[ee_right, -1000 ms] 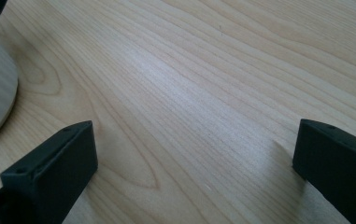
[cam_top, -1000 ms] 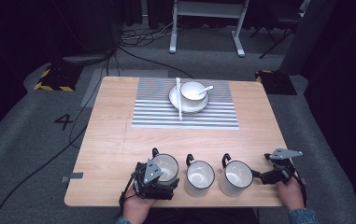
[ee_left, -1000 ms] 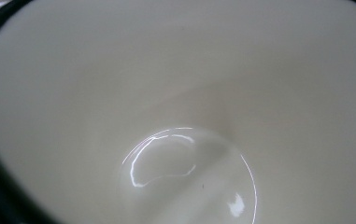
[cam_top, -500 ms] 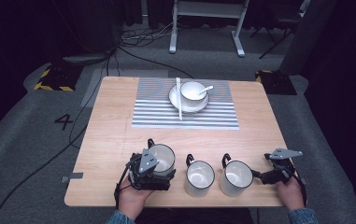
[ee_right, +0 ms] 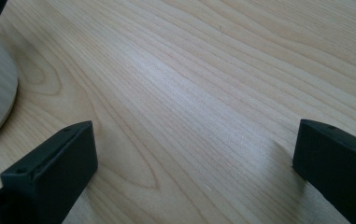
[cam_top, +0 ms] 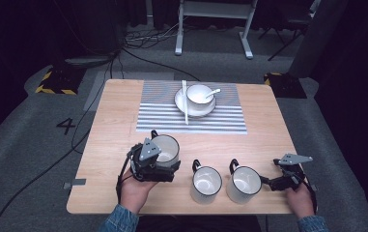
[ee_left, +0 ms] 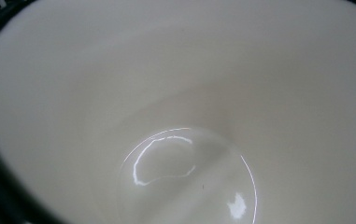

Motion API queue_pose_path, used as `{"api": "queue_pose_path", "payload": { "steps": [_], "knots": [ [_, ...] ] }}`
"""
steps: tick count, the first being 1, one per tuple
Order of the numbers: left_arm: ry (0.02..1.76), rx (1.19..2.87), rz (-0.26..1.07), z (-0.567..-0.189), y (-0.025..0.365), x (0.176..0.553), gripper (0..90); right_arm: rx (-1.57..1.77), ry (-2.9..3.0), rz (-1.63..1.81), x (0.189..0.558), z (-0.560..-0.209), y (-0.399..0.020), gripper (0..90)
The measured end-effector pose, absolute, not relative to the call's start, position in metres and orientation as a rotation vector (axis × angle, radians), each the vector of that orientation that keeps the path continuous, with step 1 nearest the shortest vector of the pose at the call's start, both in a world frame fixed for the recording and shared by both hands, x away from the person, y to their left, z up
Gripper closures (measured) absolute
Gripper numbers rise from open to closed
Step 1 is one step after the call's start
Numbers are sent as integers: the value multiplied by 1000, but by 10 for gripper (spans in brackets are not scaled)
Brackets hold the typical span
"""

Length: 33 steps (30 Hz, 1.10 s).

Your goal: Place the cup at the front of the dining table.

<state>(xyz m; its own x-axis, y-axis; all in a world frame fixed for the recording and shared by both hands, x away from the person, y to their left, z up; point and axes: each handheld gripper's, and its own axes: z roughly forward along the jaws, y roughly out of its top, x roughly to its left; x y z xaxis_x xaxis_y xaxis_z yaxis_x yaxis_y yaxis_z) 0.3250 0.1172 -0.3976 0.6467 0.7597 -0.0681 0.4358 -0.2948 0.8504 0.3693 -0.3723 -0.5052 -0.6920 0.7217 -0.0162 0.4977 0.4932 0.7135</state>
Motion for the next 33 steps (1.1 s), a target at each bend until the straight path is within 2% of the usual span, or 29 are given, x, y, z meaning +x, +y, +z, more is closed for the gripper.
{"api": "queue_pose_path", "payload": {
  "steps": [9,16,23,25,29,33],
  "knots": [
    [1001,1858,403,-384,127,356,36,1031,2428,1009,369,-505,-372,0],
    [1001,1856,491,-369,130,390,36,1028,2428,1009,369,-505,-372,0],
    [1033,1779,480,-359,134,424,35,1025,2427,1011,370,-505,-372,0],
    [1035,1777,499,-357,134,429,36,1026,2424,1012,370,-505,-372,0],
    [1046,1807,455,-352,134,448,35,1026,2427,1011,370,-505,-372,0],
    [1089,1821,502,-352,131,468,35,1025,2429,1010,370,-505,-372,0]
  ]
}}
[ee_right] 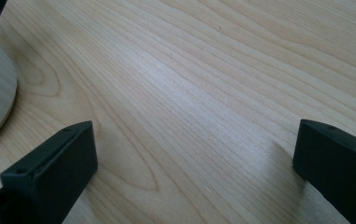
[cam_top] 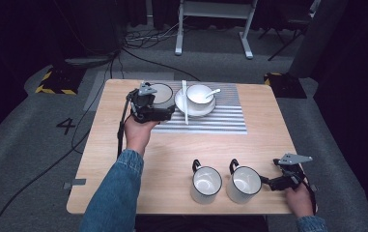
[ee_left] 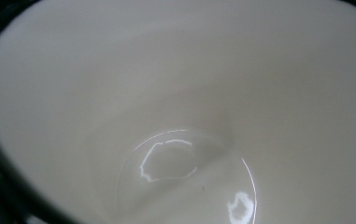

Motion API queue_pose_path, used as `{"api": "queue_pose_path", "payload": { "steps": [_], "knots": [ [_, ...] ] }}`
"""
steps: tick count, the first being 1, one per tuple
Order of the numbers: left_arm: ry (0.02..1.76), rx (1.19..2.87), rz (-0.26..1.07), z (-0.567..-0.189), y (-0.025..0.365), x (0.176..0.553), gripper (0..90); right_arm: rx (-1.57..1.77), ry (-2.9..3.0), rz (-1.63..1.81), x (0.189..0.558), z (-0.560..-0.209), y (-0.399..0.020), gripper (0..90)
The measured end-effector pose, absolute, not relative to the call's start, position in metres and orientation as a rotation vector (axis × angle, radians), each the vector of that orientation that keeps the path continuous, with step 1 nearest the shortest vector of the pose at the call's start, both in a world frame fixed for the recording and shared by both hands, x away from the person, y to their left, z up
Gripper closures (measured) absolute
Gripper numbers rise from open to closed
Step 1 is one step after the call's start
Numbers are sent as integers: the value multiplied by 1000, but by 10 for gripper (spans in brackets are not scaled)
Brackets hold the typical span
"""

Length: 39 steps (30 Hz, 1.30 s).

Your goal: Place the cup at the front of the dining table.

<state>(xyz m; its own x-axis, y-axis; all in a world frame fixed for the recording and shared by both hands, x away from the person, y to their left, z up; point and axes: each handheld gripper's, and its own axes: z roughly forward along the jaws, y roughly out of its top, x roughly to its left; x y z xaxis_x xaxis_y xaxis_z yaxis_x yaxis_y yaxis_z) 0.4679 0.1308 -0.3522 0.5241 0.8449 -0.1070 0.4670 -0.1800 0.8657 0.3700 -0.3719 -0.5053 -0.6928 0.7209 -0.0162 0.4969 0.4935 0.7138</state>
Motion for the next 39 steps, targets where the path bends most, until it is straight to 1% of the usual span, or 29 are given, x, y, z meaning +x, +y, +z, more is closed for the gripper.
{"api": "queue_pose_path", "payload": {
  "steps": [1,3,4,8,11,14,17,18,23,24,30,32,34,35,36,39],
  "knots": [
    [1102,1803,493,-353,132,479,36,1025,2426,1012,370,-505,-372,0],
    [1104,1796,481,-354,133,484,35,1026,2424,1012,370,-505,-372,0],
    [1099,1785,491,-354,133,492,35,1025,2427,1011,370,-505,-372,0],
    [1087,1796,530,-352,134,503,36,1024,2429,1010,370,-505,-372,0],
    [1127,1731,487,-352,139,517,35,1024,2428,1010,370,-505,-372,0],
    [1148,1715,486,-351,139,524,36,1025,2427,1011,370,-505,-372,0],
    [1152,1740,537,-350,138,533,36,1025,2429,1011,370,-505,-372,0],
    [1144,1763,584,-350,138,537,36,1024,2428,1011,370,-505,-372,0],
    [1143,1767,598,-354,145,546,36,1026,2426,1011,370,-505,-372,0],
    [1163,1768,617,-357,145,552,36,1025,2428,1010,370,-505,-372,0],
    [1201,1804,610,-367,145,565,36,1025,2428,1011,370,-505,-372,0],
    [1218,1796,595,-372,145,570,35,1025,2428,1011,370,-505,-372,0],
    [1244,1772,537,-381,145,576,36,1026,2428,1011,370,-505,-372,0],
    [1244,1772,537,-381,145,576,36,1026,2428,1011,370,-505,-372,0],
    [1261,1737,514,-387,142,580,36,1025,2429,1011,370,-505,-372,0],
    [1258,1770,515,-391,140,582,36,1026,2424,1012,370,-505,-372,0]
  ]
}}
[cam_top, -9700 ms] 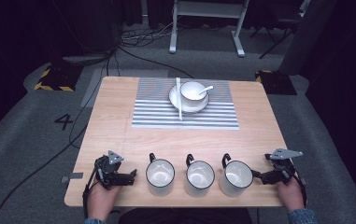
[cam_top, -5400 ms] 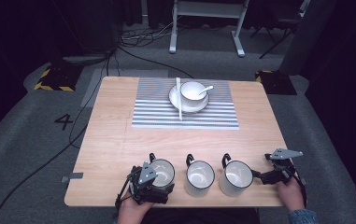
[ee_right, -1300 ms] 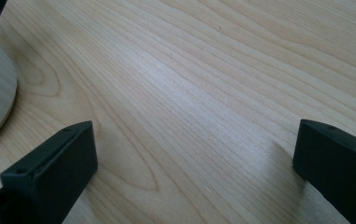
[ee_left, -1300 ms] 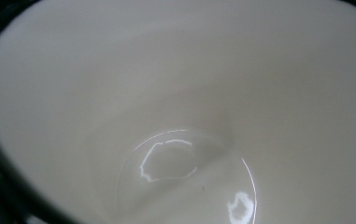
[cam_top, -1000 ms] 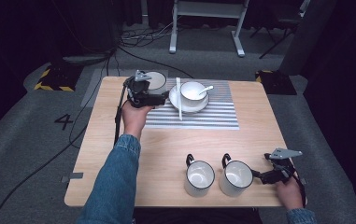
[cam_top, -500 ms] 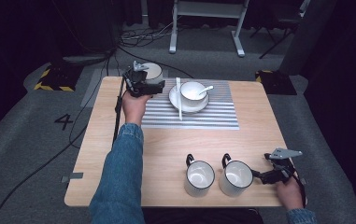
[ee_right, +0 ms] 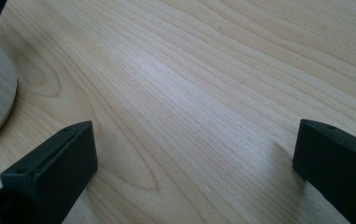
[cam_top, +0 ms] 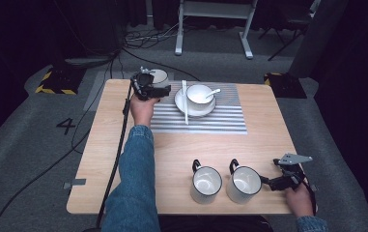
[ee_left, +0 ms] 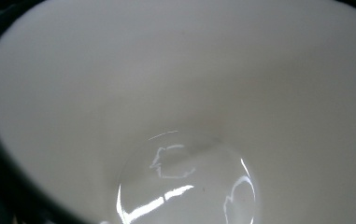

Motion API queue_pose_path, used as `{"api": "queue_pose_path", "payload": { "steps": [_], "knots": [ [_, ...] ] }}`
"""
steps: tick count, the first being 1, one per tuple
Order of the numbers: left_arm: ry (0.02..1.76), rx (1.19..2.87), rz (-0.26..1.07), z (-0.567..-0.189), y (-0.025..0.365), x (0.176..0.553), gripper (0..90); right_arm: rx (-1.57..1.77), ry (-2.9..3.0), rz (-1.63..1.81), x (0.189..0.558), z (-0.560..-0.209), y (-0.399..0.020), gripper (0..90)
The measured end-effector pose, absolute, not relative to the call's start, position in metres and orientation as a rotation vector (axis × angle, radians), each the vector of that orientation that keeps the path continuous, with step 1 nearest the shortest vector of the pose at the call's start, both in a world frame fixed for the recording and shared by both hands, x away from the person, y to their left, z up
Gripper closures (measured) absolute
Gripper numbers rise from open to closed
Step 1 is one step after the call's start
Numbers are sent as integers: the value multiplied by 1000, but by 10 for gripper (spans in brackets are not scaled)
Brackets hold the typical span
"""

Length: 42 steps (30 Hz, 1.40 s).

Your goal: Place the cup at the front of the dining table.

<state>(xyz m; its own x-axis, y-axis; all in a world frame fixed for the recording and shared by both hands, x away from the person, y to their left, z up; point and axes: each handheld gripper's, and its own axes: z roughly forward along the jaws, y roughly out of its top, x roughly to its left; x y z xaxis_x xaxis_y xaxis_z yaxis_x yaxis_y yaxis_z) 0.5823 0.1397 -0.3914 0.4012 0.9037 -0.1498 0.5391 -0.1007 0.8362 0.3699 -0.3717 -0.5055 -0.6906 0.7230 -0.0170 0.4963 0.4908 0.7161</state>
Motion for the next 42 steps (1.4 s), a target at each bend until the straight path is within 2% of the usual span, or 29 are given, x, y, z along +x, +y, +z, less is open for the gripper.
{"api": "queue_pose_path", "payload": {
  "steps": [12,18,34,42],
  "knots": [
    [1299,1831,504,-426,128,594,36,1026,2425,1011,370,-505,-372,0],
    [1319,1868,455,-445,123,595,36,1026,2427,1011,370,-505,-372,0],
    [1332,1883,444,-471,119,587,36,1026,2426,1011,370,-505,-372,0],
    [1313,1878,493,-478,115,579,35,1025,2429,1010,370,-505,-372,0]
  ]
}}
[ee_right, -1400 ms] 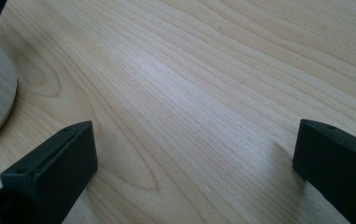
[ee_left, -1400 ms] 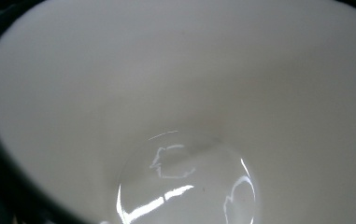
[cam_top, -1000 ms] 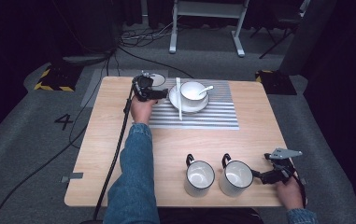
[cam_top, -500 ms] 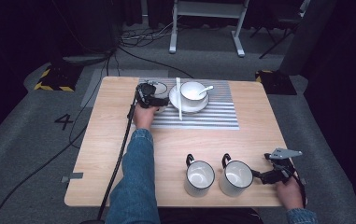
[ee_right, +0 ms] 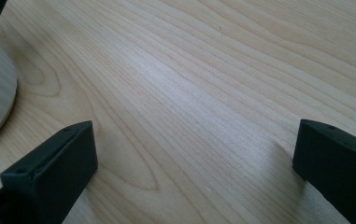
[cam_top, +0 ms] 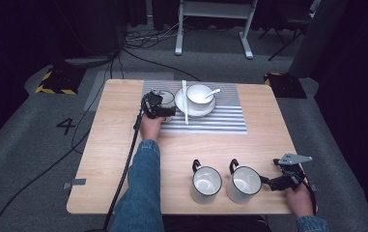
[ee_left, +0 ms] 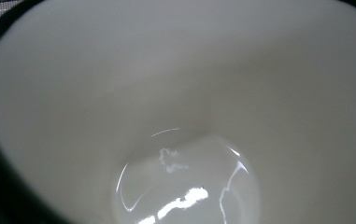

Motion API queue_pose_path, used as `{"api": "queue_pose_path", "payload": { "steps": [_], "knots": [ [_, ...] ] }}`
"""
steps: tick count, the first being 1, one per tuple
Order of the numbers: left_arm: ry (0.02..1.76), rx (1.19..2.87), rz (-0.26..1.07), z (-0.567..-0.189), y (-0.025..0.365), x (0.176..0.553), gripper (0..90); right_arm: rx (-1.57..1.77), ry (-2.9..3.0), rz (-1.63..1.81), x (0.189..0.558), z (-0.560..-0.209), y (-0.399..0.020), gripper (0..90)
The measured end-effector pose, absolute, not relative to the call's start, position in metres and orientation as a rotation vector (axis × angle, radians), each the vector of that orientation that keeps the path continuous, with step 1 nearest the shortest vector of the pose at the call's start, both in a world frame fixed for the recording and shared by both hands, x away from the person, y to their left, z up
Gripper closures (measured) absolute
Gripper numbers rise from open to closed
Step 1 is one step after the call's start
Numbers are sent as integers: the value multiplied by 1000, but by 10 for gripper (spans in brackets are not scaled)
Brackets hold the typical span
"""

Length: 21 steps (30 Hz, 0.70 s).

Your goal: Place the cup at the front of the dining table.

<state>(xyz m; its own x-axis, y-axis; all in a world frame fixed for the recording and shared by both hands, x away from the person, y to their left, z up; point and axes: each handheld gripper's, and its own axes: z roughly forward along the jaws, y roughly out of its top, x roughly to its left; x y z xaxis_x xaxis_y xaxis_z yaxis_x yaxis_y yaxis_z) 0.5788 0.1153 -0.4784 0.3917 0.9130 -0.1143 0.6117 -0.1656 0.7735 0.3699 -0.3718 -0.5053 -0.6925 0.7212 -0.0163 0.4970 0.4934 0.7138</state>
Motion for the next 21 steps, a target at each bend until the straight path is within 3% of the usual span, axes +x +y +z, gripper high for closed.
{"api": "queue_pose_path", "payload": {
  "steps": [10,21],
  "knots": [
    [1223,1843,599,-492,116,566,33,1026,2428,1010,370,-505,-372,0],
    [1263,1805,539,-489,119,565,4,1028,2426,1010,370,-505,-372,0]
  ]
}}
